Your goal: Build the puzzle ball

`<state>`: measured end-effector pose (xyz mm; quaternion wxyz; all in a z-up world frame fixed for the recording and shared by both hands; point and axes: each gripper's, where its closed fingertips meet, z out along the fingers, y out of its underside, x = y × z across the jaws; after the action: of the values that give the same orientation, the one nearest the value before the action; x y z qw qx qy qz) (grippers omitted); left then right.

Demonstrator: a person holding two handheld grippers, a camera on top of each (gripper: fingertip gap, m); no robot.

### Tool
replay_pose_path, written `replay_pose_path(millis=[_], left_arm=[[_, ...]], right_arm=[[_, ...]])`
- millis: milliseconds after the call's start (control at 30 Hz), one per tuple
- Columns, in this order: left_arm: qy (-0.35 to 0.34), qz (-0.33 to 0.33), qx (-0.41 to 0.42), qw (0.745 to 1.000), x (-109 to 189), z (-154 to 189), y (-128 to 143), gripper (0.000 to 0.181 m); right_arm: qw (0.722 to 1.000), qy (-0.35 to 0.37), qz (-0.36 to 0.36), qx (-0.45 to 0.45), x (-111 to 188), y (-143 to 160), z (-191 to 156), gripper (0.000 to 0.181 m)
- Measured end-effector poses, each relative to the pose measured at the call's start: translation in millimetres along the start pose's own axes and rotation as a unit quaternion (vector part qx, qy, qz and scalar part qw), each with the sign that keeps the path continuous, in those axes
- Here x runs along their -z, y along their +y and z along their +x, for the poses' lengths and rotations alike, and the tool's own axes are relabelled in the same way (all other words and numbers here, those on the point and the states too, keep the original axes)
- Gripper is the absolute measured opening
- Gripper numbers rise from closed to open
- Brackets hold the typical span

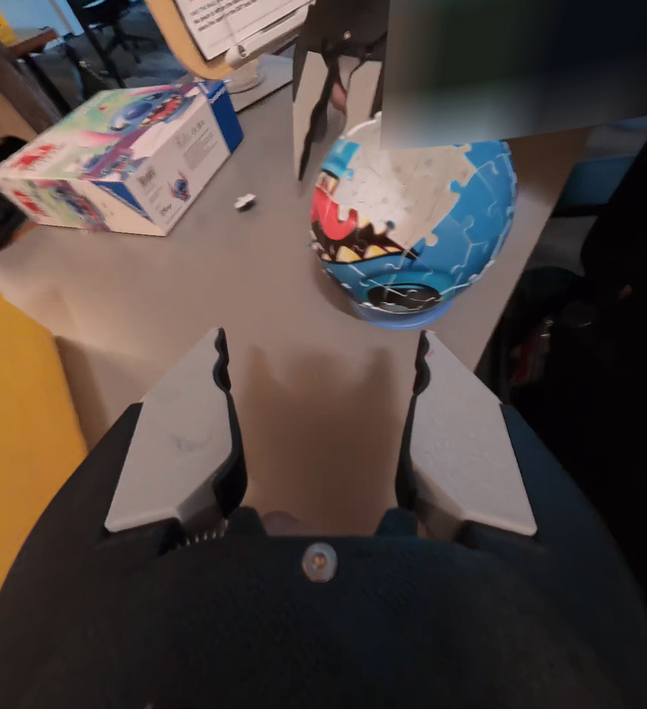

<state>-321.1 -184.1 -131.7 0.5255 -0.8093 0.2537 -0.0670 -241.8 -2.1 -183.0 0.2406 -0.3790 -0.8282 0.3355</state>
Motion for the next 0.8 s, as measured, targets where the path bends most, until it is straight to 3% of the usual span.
replay_pose_path(millis=[133, 300, 467, 633, 800], left_arm=[[0.039, 0.010, 0.005, 0.999, -14, 15, 4, 0.096], [0.075, 0.008, -0.027, 0.997, -37, 28, 5, 0.100], [0.100, 0.041, -0.050, 0.993, -54, 37, -6, 0.102], [0.107, 0.064, -0.089, 0.988, -62, 48, -15, 0.105], [0.078, 0.046, -0.089, 0.992, -69, 44, -15, 0.110]], right_arm=[[0.999, -0.037, 0.027, -0.020, -3, -13, -28, 0.039], [0.977, -0.115, 0.170, -0.066, 40, -56, -76, 0.048], [0.970, -0.023, 0.226, -0.082, 44, -77, -108, 0.086], [0.972, 0.114, 0.200, -0.044, 18, -79, -108, 0.101], [0.974, 0.138, 0.178, -0.012, 0, -84, -104, 0.107]])
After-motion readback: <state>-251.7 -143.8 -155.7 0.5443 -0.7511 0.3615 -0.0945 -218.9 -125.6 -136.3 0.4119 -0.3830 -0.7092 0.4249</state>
